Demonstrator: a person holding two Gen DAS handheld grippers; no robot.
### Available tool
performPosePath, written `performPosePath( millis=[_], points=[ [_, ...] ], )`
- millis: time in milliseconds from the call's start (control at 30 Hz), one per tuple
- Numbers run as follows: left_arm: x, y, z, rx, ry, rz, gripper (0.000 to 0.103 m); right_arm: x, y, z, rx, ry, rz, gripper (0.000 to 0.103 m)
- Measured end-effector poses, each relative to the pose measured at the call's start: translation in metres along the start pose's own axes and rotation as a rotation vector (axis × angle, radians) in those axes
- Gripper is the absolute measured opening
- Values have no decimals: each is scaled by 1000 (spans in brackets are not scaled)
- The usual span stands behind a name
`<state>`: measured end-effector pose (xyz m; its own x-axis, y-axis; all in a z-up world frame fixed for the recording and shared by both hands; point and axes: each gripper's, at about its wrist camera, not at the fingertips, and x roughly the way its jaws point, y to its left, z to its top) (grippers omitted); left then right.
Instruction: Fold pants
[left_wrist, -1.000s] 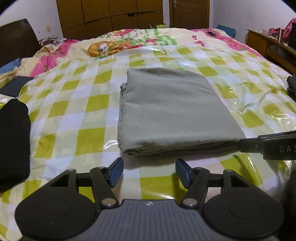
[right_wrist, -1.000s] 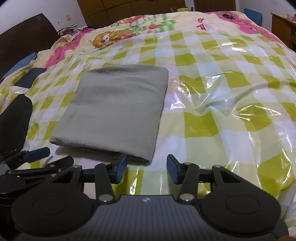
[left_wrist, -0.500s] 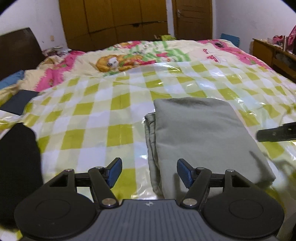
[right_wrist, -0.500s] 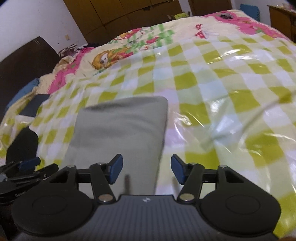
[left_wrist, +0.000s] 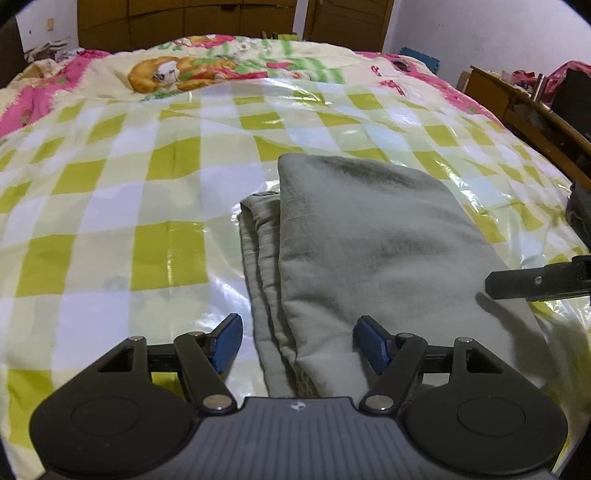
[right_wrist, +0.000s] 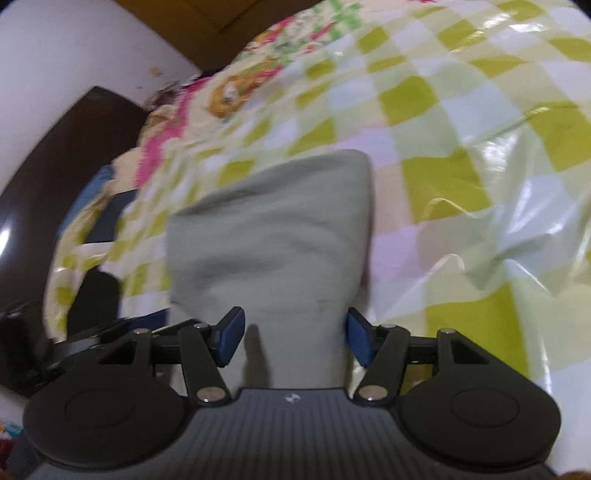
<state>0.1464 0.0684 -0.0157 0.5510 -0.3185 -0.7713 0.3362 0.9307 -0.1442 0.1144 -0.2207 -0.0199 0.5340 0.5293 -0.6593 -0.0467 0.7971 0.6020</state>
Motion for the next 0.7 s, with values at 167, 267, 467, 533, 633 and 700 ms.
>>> performPosePath(
  millis=[167,267,467,533,633,700],
  points=[
    [8,-6,10,-17,1,-21,62,21,-8,9,93,0,35,59],
    [4,-7,11,-30,-10,-28,52,20,2,8,53,12,34,37],
    [-7,13,14,-117,-40,-75,37,15,1,15,87,-6,70,17],
    [-2,17,16,-115,-38,-55,37,27,7,18,84,-3,38,18],
    [-1,20,13,-105,-24,-68,40,35,12,18,53,15,7,34],
    [1,14,11,-50,-31,-41,43,39,12,16,51,27,15,42]
  ],
)
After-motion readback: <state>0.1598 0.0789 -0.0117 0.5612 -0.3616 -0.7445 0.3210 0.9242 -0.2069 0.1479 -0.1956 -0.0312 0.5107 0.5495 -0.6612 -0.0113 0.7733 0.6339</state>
